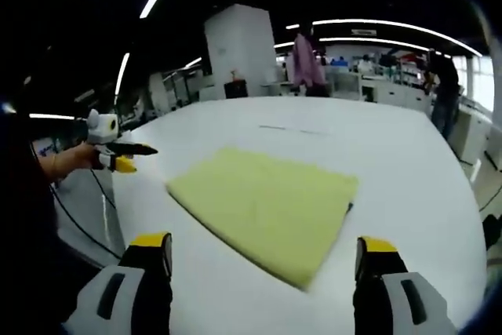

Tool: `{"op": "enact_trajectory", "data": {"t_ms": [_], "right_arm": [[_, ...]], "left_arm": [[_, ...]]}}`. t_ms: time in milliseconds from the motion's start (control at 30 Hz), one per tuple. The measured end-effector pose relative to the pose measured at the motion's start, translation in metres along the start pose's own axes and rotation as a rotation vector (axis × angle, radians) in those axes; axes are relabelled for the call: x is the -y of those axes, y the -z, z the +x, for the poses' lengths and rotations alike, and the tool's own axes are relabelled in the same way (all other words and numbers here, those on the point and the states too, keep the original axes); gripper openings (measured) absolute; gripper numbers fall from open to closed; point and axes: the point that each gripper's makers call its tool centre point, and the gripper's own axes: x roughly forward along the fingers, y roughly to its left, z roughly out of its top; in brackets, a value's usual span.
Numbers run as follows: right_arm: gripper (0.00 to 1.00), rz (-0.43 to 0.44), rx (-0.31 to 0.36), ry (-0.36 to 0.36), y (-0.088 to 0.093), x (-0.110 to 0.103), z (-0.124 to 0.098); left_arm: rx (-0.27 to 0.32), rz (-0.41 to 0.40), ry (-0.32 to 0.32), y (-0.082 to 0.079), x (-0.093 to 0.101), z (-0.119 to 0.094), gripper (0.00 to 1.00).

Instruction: Fold the garment on the visible template until the final outline fits inside the template.

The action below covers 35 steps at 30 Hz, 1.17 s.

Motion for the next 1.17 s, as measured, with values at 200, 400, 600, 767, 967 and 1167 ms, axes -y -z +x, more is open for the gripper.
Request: {"op": "enact_trajectory", "data": {"t_ms": [200, 400, 600, 767, 967, 1167], "right_arm": [[0.99, 0.006, -0.003, 0.002, 0.003, -0.003, -0.003], [0.99, 0.012, -0.006, 0.010, 0.005, -0.003, -0.005], [0.99, 0.004, -0.009, 0.011, 0.004, -0.003, -0.006], [0.99, 0.000, -0.011, 0.014, 0.002, -0.003, -0.004], [0.99, -0.006, -0.023, 0.011, 0.004, -0.004, -0.002], [0.99, -0.004, -0.027, 0.016, 0.005, -0.003, 0.000]], "left_arm": [[0.000, -0.003, -0.007, 0.000, 0.001, -0.003, 0.99], [0.001, -0.003, -0.017, 0.000, 0.002, -0.007, 0.99], [-0.037, 0.020, -0.005, 0.007, 0.006, -0.005, 0.99], [-0.060, 0.036, -0.005, 0.011, 0.007, -0.006, 0.99], [-0.046, 0.023, -0.010, 0.008, 0.005, -0.007, 0.99], [-0.045, 0.016, -0.012, 0.009, 0.002, -0.007, 0.99]]}}
